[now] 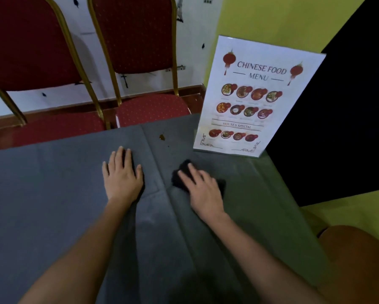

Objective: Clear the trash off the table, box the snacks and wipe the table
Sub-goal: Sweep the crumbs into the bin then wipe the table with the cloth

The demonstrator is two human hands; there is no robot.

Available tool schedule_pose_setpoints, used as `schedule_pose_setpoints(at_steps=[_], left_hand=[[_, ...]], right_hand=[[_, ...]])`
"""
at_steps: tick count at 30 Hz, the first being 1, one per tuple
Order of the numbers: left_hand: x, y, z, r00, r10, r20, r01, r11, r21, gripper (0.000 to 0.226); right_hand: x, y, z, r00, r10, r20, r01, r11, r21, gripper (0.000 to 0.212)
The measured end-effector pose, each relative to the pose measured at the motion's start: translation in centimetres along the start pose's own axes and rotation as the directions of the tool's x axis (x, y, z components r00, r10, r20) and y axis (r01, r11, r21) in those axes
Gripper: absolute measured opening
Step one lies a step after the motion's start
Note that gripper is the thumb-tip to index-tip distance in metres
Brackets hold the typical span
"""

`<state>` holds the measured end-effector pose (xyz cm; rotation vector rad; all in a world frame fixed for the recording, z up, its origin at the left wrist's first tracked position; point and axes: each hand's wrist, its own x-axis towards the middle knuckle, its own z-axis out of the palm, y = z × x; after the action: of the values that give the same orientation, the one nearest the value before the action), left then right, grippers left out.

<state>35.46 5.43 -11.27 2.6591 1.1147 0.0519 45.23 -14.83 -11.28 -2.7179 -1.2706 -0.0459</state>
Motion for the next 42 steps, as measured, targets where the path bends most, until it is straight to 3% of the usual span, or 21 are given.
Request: schedule_pose_setpoints(at_steps=[1, 4, 5, 8, 11, 14, 15, 17, 18, 21, 25, 27, 31, 37, 42], left_hand=[[-0.1, -0.5, 0.2, 0.999, -0.03, 0.022, 0.03, 0.999, 0.017, 0.062], [-0.3, -1.1, 0.5, 0.998, -0.025, 0.065, 0.021, 0.998, 0.062, 0.067], [-0.2, -1.0, 0.5, 0.997, -0.021, 0.069, 0.017, 0.998, 0.058, 0.067], [-0.3, -0.9, 0.4, 0.997, -0.024, 0.07, 0.021, 0.999, 0.04, 0.068], [-0.2, -1.9, -0.2, 0.999, 0.0, 0.037, -0.001, 0.999, 0.049, 0.07], [0.3, -3.1, -0.8, 0.999, 0.052, 0.008, -0.052, 0.995, 0.088, 0.072], [0.3, -3.3, -0.9, 0.998, 0.061, 0.003, -0.061, 0.994, 0.086, 0.072], [0.4, -3.6, -0.6, 0.998, 0.059, -0.008, -0.058, 0.996, 0.07, 0.071], [0.4, -3.6, -0.4, 0.998, 0.054, -0.012, -0.053, 0.997, 0.058, 0.07], [0.7, -3.8, 0.0, 0.999, 0.035, 0.021, -0.036, 0.998, 0.045, 0.07], [0.8, -3.8, 0.2, 0.999, 0.028, 0.025, -0.029, 0.998, 0.057, 0.072], [0.8, -3.9, 0.2, 0.999, 0.029, 0.021, -0.03, 0.998, 0.057, 0.072], [0.9, -3.9, 0.3, 1.0, 0.022, 0.018, -0.022, 0.999, 0.044, 0.072], [0.9, -4.0, 0.4, 1.0, 0.026, 0.006, -0.026, 0.999, 0.028, 0.071], [0.9, -3.9, 0.4, 1.0, 0.023, -0.006, -0.023, 1.0, 0.019, 0.072]], right_hand=[[0.1, 0.0, 0.0, 0.999, -0.025, 0.037, 0.026, 1.0, -0.006, 0.073], [1.2, -0.5, -0.3, 0.963, 0.268, 0.019, -0.268, 0.959, 0.091, 0.067], [1.4, -1.0, -0.4, 0.965, 0.263, 0.009, -0.263, 0.961, 0.085, 0.063], [1.9, -1.4, 0.1, 0.999, 0.043, 0.022, -0.043, 0.999, 0.028, 0.061], [2.6, -2.3, 0.0, 0.985, 0.174, -0.007, -0.172, 0.98, 0.099, 0.067], [2.9, -3.0, 0.4, 0.999, -0.031, -0.018, 0.031, 0.999, 0.017, 0.066], [3.2, -2.8, 0.4, 1.0, 0.001, 0.005, -0.001, 0.999, 0.034, 0.066], [4.1, -2.7, 0.4, 0.978, 0.211, -0.011, -0.208, 0.973, 0.101, 0.066], [4.2, -3.2, 0.5, 0.973, 0.229, -0.029, -0.225, 0.969, 0.104, 0.065], [4.6, -4.5, 1.3, 0.996, -0.01, -0.093, 0.017, 0.997, 0.078, 0.061], [10.3, -4.8, -0.2, 0.977, 0.128, -0.173, -0.09, 0.973, 0.21, 0.059], [13.8, -5.7, -1.1, 0.987, 0.148, -0.066, -0.135, 0.976, 0.168, 0.061], [16.3, -6.0, -0.1, 0.979, 0.042, 0.198, -0.056, 0.996, 0.069, 0.064], [12.6, -5.7, 0.8, 0.995, 0.021, 0.097, -0.028, 0.997, 0.066, 0.055], [7.1, -5.2, 0.9, 0.995, 0.005, 0.102, -0.01, 0.999, 0.047, 0.063]])
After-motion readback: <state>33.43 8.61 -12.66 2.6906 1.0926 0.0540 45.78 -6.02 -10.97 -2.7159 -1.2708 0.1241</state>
